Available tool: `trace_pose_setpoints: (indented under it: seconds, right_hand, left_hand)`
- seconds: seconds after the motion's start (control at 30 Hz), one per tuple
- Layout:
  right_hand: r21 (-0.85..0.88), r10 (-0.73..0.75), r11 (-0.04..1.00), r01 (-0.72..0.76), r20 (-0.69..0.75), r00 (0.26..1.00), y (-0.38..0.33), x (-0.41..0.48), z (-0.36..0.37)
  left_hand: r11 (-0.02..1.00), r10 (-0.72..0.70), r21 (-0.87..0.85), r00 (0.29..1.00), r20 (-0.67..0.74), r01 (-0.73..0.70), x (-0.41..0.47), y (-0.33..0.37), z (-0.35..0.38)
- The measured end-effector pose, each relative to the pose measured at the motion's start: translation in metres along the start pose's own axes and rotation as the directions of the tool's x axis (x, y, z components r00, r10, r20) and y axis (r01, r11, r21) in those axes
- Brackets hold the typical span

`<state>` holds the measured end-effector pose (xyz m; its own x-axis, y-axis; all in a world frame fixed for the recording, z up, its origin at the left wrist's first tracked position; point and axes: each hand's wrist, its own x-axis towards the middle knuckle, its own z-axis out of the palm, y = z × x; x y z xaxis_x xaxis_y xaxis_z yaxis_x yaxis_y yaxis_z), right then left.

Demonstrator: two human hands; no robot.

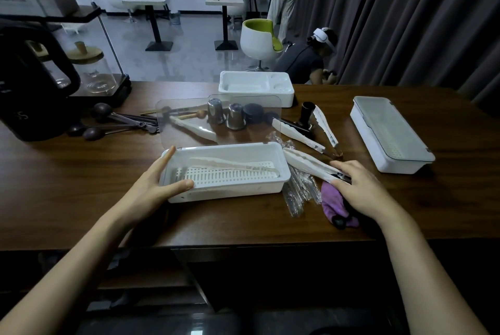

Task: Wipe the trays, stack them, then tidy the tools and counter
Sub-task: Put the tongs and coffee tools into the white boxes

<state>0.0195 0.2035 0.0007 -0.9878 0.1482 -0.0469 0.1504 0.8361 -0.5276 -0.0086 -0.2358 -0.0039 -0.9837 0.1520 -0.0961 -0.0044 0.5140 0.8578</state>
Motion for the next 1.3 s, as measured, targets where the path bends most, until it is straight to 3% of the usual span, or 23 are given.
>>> trace_pose_setpoints:
  seconds: [0.2, 0.33, 0.6, 0.7, 0.93, 1.07, 1.3]
  right_hand:
    - [-0.220, 0.004, 0.975, -0.001, 0.011, 1.000, -0.016, 0.006, -0.001]
    - [-0.254, 0.030, 0.967, -0.021, 0.032, 0.999, -0.021, 0.010, 0.002]
    - [0.033, -0.035, 0.999, 0.042, -0.196, 0.980, -0.035, -0.002, -0.021]
    - [0.137, -0.141, 0.976, 0.170, -0.196, 0.970, -0.069, -0.014, -0.033]
    - [0.250, -0.400, 0.887, 0.388, -0.002, 0.916, -0.177, -0.008, 0.016]
    - [0.310, -0.433, 0.867, 0.391, 0.078, 0.898, -0.210, 0.009, 0.035]
    - [0.187, -0.376, 0.924, 0.334, 0.287, 0.881, -0.207, 0.029, 0.073]
  left_hand:
    - [1.000, -0.006, 0.019, 1.000, -0.002, 0.006, 0.000, 0.001, 0.000]
    - [1.000, -0.005, 0.029, 1.000, 0.011, 0.005, 0.000, -0.002, -0.001]
    - [1.000, 0.024, 0.015, 1.000, -0.002, -0.024, 0.001, -0.007, -0.001]
    - [1.000, 0.026, 0.003, 1.000, -0.001, -0.026, 0.000, -0.008, -0.002]
    - [1.000, 0.025, 0.006, 1.000, 0.016, -0.025, 0.001, -0.007, -0.004]
    - [1.000, 0.018, -0.012, 0.999, 0.029, -0.018, 0.000, -0.006, -0.006]
    - [1.000, 0.022, -0.021, 1.000, -0.002, -0.022, -0.006, -0.001, -0.003]
